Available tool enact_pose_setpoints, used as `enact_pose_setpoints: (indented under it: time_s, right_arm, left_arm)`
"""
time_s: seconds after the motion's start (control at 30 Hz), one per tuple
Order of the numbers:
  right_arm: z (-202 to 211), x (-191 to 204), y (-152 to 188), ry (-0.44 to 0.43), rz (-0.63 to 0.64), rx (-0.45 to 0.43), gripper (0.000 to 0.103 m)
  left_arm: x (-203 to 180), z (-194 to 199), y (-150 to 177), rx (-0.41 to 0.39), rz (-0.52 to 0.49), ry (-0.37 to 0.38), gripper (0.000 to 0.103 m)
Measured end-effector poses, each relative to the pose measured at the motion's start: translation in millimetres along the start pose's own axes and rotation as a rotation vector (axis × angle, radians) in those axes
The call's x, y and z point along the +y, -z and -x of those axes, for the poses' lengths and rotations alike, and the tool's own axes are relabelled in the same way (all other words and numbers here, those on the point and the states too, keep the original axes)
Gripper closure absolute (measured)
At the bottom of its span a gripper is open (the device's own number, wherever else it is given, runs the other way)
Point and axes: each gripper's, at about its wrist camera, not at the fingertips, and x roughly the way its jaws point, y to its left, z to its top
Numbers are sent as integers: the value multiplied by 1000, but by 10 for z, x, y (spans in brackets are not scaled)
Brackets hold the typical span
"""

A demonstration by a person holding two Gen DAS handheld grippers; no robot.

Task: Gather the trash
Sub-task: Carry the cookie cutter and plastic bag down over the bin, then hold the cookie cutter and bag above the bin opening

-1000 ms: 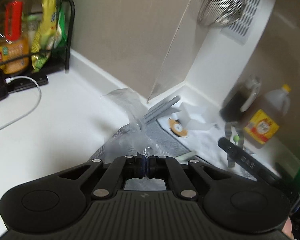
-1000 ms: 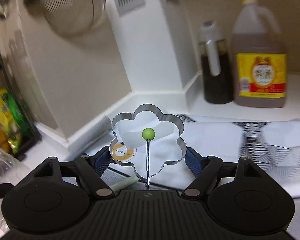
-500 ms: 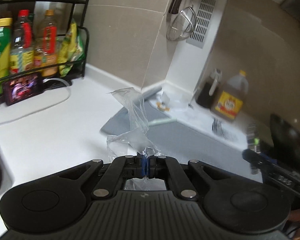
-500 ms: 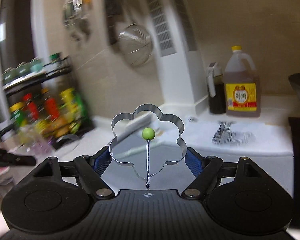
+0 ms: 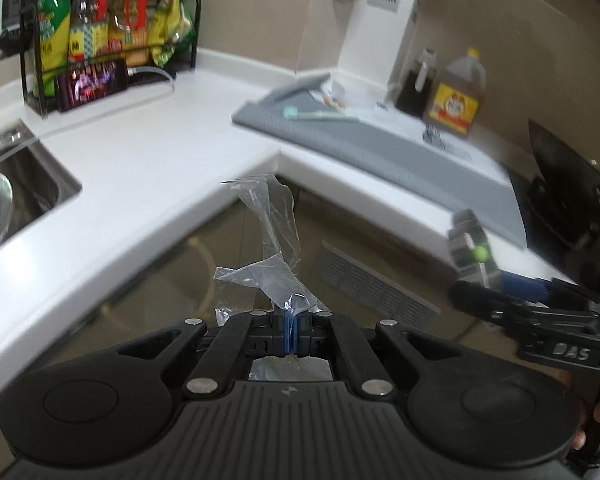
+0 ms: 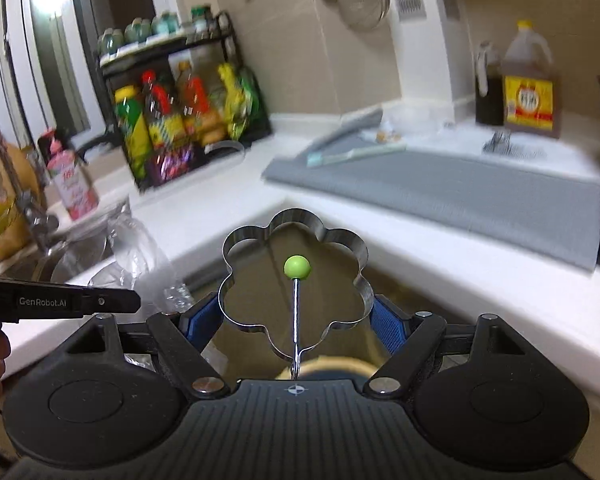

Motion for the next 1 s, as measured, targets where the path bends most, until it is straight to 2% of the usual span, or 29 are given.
enact_pose_setpoints:
  time_s: [0.3, 1.0]
  right_arm:
    - [-217, 141, 362, 43, 51, 143, 21]
    - [-403, 130, 369, 44, 56, 185, 21]
  left_arm:
    - [66, -56, 258, 29, 15, 51, 102]
    - [23, -233, 269, 57, 14, 35, 102]
